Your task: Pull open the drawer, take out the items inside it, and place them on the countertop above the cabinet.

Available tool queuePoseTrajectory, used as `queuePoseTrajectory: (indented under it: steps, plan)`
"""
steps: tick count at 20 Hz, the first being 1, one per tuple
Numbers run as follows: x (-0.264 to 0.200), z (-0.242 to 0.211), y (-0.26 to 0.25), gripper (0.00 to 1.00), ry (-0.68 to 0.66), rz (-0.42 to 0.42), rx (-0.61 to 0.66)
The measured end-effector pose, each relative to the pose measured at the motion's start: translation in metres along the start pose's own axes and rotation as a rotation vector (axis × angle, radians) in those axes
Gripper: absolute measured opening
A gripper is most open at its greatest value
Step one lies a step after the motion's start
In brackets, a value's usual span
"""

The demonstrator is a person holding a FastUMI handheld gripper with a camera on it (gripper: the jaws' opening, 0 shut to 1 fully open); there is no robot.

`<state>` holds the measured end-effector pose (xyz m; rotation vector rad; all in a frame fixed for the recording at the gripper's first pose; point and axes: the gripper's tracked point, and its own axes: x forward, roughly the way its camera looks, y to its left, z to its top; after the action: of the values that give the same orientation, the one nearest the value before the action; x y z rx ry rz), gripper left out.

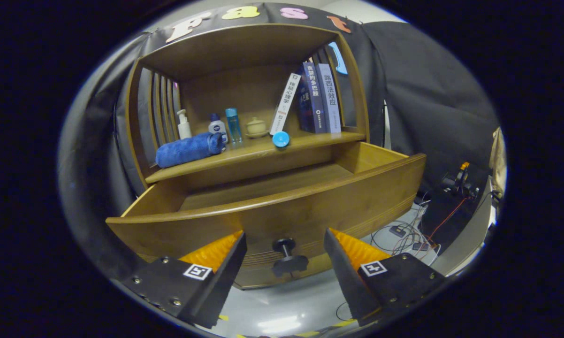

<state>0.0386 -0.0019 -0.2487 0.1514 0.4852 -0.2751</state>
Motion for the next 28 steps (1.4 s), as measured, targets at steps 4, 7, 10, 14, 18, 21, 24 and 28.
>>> queuePoseTrajectory:
  steps: [4,7,10,14,18,21,24,28]
  plan:
    - [0.002,0.003,0.0,0.99,0.0,0.024,-0.024]
    - [0.002,0.004,0.0,0.99,-0.005,0.033,-0.027]
    - [0.003,0.011,0.003,0.99,-0.026,0.043,-0.013]
    - [0.011,0.01,0.001,0.99,-0.011,0.044,-0.024]
    - [0.018,0.016,0.001,0.99,-0.019,0.047,-0.011]
    - [0.025,0.016,0.003,0.99,-0.015,0.061,-0.008]
    - [0.033,0.019,0.004,0.99,-0.014,0.067,0.003]
    - [0.042,0.022,0.007,0.99,-0.009,0.07,-0.002]
